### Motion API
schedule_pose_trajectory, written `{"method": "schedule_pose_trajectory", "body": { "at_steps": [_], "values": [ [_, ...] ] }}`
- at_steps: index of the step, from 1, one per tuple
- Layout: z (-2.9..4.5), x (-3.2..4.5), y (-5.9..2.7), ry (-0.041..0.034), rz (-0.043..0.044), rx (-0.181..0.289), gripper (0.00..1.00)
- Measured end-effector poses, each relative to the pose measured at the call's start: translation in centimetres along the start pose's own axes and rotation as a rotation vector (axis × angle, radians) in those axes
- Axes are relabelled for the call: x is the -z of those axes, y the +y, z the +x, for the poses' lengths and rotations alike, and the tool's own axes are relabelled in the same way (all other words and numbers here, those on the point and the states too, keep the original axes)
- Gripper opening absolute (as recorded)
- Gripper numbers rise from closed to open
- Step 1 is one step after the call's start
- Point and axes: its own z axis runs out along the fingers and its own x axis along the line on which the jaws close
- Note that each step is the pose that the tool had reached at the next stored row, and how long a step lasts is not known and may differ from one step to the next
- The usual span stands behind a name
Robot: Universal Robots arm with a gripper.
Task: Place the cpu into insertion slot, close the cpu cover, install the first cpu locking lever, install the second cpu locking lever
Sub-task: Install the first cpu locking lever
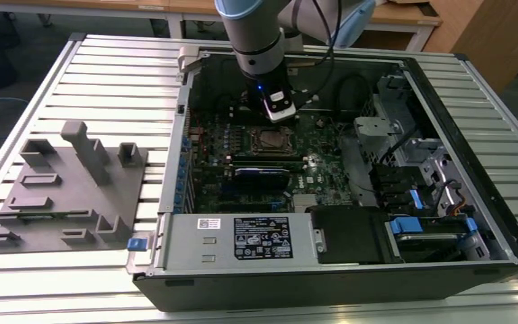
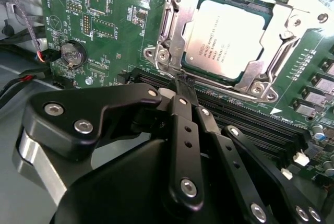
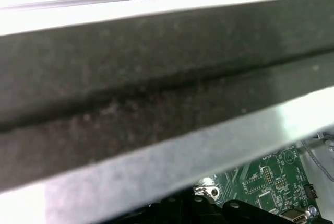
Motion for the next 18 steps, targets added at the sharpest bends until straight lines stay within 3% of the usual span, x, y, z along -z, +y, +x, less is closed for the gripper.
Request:
{"method": "schedule_pose_trajectory", "body": {
  "at_steps": [18],
  "values": [
    [-0.34,-0.12,0.09,-0.0001,-0.0001,0.0,0.1]
  ]
}}
